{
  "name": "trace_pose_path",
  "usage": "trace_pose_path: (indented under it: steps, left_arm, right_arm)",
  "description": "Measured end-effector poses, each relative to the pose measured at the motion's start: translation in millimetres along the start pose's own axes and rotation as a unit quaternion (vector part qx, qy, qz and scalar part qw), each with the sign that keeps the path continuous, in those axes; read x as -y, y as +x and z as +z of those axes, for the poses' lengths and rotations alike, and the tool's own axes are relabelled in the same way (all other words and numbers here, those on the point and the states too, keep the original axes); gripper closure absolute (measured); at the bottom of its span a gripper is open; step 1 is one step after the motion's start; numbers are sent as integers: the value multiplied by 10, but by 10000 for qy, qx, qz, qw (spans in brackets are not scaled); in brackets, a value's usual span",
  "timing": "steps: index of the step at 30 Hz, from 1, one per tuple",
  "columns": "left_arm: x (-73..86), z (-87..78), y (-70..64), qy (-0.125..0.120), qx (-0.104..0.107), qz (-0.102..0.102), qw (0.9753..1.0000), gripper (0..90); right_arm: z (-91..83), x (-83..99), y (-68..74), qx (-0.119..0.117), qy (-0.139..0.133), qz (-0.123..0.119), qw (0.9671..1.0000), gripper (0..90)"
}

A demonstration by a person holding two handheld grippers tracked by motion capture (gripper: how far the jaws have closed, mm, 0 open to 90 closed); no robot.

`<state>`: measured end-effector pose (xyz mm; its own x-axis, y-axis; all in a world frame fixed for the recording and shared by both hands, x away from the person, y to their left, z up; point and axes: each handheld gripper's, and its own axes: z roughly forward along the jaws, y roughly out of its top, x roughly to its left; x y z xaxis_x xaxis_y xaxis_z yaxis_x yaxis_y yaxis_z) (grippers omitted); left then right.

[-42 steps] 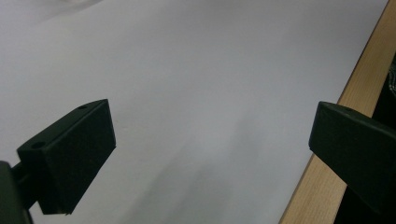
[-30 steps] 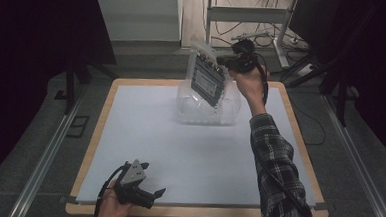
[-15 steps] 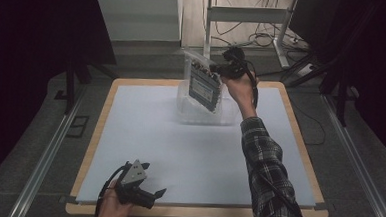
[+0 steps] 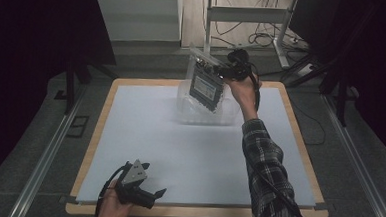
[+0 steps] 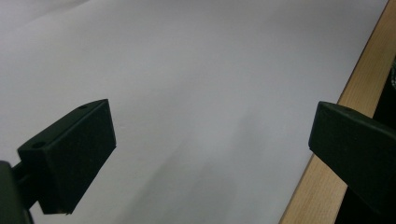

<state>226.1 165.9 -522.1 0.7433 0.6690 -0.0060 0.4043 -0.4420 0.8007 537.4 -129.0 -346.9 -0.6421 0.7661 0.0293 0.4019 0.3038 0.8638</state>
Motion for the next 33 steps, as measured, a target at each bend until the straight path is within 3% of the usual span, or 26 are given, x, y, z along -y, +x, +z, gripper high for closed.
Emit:
trace_pose_path:
  steps: [3, 11, 21, 33]
  left_arm:
    - [-4, 1, -9, 6, 8, 1, 10000, 2]
    - [-7, 5, -13, 52, 6, -19, 10000, 0]
    - [-8, 11, -19, 58, 17, -17, 10000, 0]
    - [-21, 13, -28, 105, 64, -110, 9999, 0]
  right_arm:
    - [2, 19, -12, 3, -38, 15, 10000, 600]
    - [26, 84, -5, 133, 75, -239, 9996, 393]
    - [-38, 131, -22, 131, 205, -418, 9988, 279]
    - [-179, 257, -60, -129, 401, -422, 9982, 190]
